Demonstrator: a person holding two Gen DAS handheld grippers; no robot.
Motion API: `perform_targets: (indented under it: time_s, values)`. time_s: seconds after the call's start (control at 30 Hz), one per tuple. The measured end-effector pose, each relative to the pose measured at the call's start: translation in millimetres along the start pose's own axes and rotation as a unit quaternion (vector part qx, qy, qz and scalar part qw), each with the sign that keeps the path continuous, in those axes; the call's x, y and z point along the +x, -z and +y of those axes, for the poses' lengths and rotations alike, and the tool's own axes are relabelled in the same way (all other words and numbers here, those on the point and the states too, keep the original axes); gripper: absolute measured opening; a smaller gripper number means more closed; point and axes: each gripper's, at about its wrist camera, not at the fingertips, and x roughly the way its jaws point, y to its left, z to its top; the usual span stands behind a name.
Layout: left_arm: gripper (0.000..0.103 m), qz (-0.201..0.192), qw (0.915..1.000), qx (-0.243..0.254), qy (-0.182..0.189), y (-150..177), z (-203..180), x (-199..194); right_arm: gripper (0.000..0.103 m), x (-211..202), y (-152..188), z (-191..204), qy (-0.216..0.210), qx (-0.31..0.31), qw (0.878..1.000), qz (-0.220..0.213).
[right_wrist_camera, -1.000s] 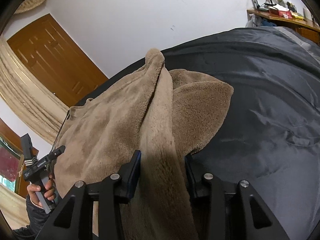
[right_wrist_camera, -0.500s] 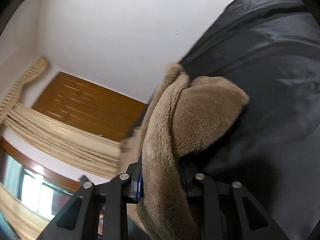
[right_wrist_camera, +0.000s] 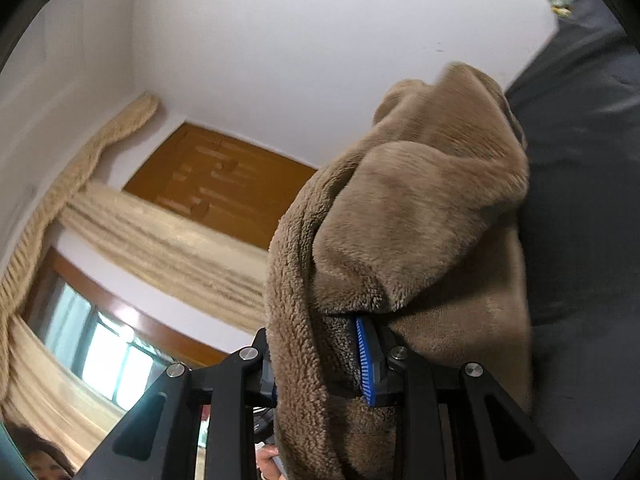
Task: Fold clothes
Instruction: 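Lift the held fleece with the right tool and fold it over the bundle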
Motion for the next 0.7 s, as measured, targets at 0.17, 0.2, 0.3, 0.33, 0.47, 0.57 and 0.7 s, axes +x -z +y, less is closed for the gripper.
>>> perform_targets:
  time_s: [0.17,0.2,0.3,0.33,0.47,0.57,0.7]
  values:
    - [0.103,-0.002,0.9988,-0.046,0.017,1,29,-9,0.029,76,22,35,0.041,-0.060,0.996,0.044]
    - [0.103,-0.002,0.9980,-0.060,0.020,1,35,-10,0.029,90,28,40,0.047,-0.068,0.995,0.054]
    - [0.103,-0.001,0.9954,-0.091,0.030,2,46,-15,0.029,132,42,48,0.080,-0.104,0.988,0.079]
    - [0.103,-0.001,0.9946,-0.098,0.033,3,48,-17,0.029,146,47,50,0.095,-0.117,0.985,0.087]
    - [0.103,-0.003,0.9932,-0.110,0.038,4,50,-22,0.030,186,75,62,0.162,-0.199,0.961,0.106]
    - [0.103,-0.001,0.9924,-0.116,0.042,5,50,-22,0.033,209,97,75,0.220,-0.274,0.930,0.110]
    - [0.103,-0.002,0.9906,-0.130,0.044,3,54,-25,0.077,224,125,96,0.237,-0.358,0.896,0.114]
